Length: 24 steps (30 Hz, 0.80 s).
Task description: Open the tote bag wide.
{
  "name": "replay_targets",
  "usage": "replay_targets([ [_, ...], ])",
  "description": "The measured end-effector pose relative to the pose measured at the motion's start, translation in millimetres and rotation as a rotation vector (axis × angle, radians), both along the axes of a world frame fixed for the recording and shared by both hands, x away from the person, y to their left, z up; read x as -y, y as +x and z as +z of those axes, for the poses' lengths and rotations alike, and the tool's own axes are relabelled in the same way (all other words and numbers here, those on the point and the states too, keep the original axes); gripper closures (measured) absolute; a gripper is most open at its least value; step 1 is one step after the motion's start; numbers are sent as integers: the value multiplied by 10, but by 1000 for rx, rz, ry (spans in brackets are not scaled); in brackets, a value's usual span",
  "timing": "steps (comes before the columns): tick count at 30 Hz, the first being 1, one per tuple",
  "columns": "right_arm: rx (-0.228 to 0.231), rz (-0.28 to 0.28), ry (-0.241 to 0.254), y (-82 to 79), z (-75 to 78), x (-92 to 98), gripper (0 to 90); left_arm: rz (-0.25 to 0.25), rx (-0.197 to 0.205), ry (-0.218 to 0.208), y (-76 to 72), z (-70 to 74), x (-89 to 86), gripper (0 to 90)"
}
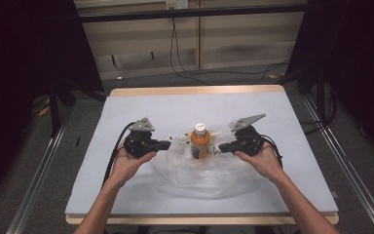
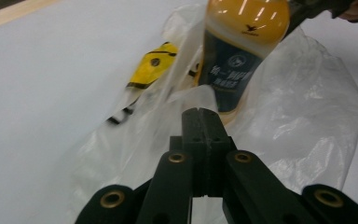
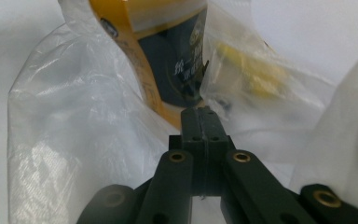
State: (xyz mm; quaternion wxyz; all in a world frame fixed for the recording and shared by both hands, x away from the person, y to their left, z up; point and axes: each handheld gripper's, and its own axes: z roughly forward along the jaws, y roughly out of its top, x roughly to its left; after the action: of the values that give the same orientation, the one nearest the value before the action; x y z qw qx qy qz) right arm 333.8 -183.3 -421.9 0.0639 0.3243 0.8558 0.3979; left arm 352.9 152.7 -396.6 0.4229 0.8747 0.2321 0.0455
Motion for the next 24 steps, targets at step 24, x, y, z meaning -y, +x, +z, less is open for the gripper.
replay_targets([
  [24, -156, 40, -154, 413, -311, -231, 900, -34, -150, 204, 445, -523, 581, 900],
])
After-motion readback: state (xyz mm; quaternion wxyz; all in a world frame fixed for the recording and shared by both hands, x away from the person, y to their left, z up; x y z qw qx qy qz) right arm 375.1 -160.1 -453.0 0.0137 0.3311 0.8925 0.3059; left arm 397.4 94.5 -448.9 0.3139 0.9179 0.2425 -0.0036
